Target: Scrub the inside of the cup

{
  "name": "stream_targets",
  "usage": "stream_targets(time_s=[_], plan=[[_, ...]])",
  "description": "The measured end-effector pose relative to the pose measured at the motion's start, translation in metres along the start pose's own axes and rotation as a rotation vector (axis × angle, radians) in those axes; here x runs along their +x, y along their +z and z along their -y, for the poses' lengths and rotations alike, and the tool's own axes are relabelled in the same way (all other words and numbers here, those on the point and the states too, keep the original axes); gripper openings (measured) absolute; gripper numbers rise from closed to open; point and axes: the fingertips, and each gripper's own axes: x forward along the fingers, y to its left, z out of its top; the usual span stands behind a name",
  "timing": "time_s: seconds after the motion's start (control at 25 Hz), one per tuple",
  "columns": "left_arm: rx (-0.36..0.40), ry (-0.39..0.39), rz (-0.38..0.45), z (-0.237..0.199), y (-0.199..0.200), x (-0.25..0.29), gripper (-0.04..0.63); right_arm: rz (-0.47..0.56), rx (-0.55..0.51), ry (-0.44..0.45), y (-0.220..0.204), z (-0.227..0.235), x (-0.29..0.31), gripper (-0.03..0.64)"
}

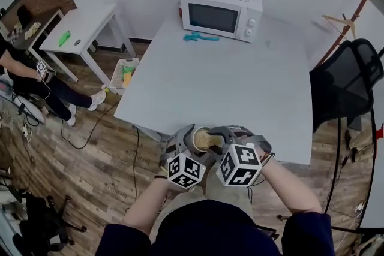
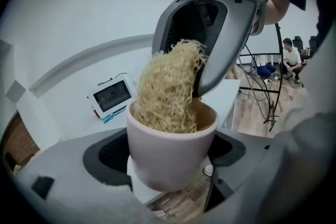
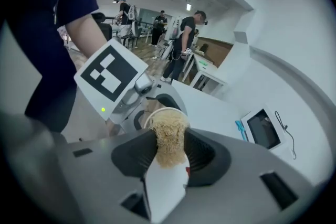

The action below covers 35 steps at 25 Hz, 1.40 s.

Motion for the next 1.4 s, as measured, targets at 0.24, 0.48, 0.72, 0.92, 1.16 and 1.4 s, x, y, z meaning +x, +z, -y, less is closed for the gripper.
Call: stream_targets(time_s=[0.24,0.48,0.72,0.92,1.16,1.4], plan=[[0.021,-0.016,0.013,0.011,0.007,0.000,0.434,-0.059,-0.114,0.039,-0.007,-0.012,0.019,0.158],[0.057,-0.026,0.017,0.019,0.011,-0.002,0.434,-0.075,-0.097,0.051,-0.012,-0.016,0.025,0.158],[0.058,-0.033,0.017,0.020,0.008,-0.002,0.434,-0.083,-0.072,0.055,-0.012,-0.018,0.029,0.158],[0.062,-0.033,0.017,0.020,0.006,-0.002,0.434,-0.082,-0.017,0.062,-0.012,-0.018,0.031,0.156],[0.058,-0.020,0.024,0.016,0.009,-0.001,0.434,-0.066,0.215,0.088,-0.011,-0.009,0.029,0.156],[0.067,-0.003,0.028,0.012,0.010,-0.001,0.434,-0.066,0.491,0.091,-0.014,0.000,0.028,0.156]])
